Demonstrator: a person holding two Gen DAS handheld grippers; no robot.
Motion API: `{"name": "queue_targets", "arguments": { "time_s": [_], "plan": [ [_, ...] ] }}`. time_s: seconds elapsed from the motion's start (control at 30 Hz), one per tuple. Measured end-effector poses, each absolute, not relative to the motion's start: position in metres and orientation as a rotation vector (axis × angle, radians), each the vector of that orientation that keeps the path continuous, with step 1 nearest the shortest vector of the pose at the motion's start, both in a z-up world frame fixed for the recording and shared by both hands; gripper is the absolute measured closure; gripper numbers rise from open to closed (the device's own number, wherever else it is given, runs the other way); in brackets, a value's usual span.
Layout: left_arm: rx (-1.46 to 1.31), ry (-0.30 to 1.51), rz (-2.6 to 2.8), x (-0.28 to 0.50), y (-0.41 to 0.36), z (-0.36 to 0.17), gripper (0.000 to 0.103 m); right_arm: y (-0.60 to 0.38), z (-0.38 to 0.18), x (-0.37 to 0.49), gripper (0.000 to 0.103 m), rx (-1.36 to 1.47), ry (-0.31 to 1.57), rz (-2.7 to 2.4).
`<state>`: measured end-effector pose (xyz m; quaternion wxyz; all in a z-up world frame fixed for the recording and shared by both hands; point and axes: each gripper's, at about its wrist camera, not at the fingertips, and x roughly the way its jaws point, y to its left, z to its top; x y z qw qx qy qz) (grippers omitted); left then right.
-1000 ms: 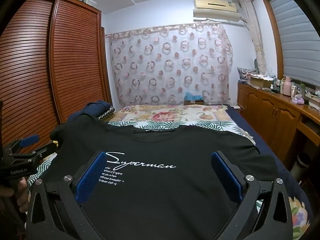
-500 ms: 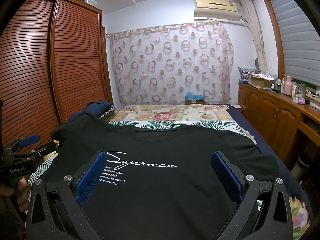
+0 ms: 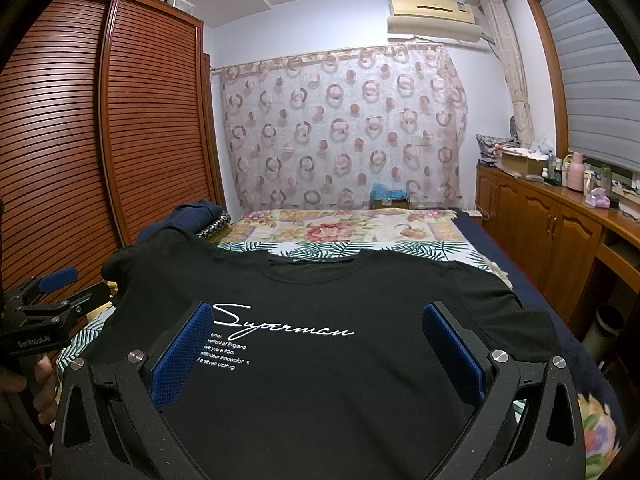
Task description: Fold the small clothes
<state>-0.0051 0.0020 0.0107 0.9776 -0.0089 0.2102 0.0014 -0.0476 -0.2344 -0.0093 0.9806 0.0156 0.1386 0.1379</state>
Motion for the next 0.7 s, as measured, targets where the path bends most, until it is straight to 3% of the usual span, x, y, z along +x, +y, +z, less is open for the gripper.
{"name": "queue_targets", "arguments": {
  "time_s": [0.7],
  "plan": [
    [-0.008,0.404,-0.006,-0.0081,-0.005,0.0156,0.0,-0.237,-0.0091,-0.0512,0.0,0.043,0.289,0.275]
  ]
}}
